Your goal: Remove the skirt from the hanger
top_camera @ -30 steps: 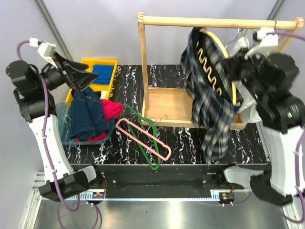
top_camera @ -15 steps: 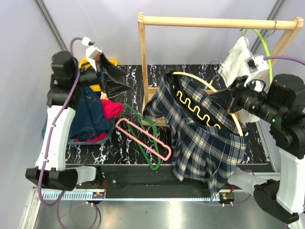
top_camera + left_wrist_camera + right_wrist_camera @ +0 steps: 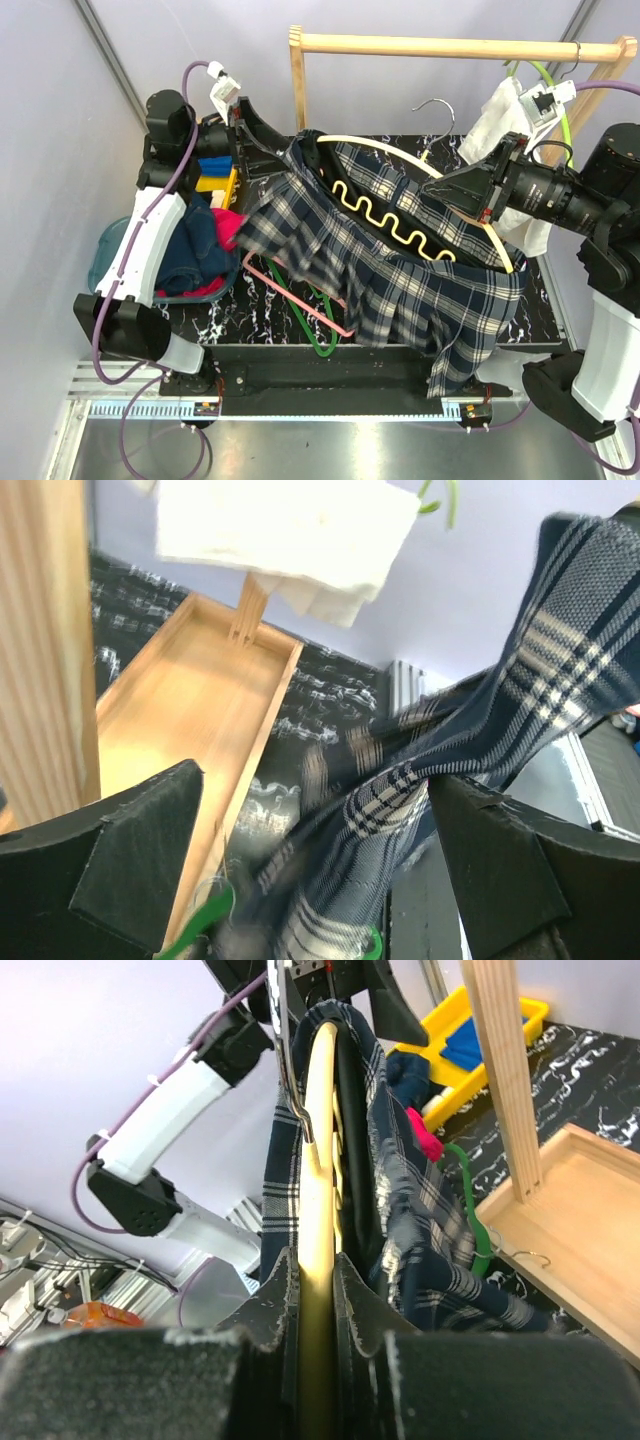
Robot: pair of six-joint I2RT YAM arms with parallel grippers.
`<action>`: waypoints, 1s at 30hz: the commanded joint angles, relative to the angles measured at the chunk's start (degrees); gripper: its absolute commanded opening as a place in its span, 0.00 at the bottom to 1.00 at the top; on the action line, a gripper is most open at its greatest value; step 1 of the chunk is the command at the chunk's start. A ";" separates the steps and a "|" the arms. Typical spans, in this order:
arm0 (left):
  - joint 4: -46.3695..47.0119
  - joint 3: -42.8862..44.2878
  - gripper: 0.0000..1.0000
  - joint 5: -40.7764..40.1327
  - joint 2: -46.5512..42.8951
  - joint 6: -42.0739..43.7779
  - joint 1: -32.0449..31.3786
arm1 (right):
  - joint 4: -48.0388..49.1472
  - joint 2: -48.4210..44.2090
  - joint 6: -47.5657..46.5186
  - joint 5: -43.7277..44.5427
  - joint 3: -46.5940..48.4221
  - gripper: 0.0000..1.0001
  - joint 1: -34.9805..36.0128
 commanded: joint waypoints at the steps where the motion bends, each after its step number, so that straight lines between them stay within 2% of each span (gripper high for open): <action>1: 27.00 1.24 0.99 4.88 0.63 -19.31 -0.23 | 8.77 -1.06 3.81 -5.94 1.34 0.00 0.27; 2: 37.84 0.63 0.99 5.23 1.33 -29.10 -0.23 | 9.30 -0.98 3.81 -5.94 0.90 0.00 0.27; 4: 50.36 -0.87 0.99 6.02 2.56 -40.30 -0.23 | 11.14 -1.07 3.81 -5.85 0.29 0.00 0.27; 5: 62.61 -0.87 0.99 6.29 4.39 -52.28 -0.23 | 11.67 -1.07 3.72 -5.85 -0.59 0.00 0.27; 6: 64.99 -0.09 0.99 7.59 5.11 -55.79 -0.23 | 12.46 -0.98 3.46 -5.85 -1.03 0.00 0.27; 11: 69.49 -0.43 0.99 11.65 3.89 -60.83 2.04 | 10.98 -0.01 0.22 -4.54 -0.25 0.00 0.27; 15: 72.13 -3.76 0.99 13.84 -0.42 -63.03 8.18 | 7.99 0.78 -3.74 -1.29 1.86 0.00 0.27; 18: 73.01 -6.14 0.99 15.16 -4.28 -63.56 10.92 | 9.38 0.78 -3.40 -1.28 1.34 0.00 0.27; 23: 73.80 -13.25 0.99 14.38 -9.91 -62.07 10.05 | 12.91 1.31 -1.73 -2.78 -0.33 0.00 0.27; 30: 79.07 -12.22 0.99 11.83 -5.62 -61.36 7.42 | 13.52 2.62 -1.03 -4.36 0.54 0.00 0.27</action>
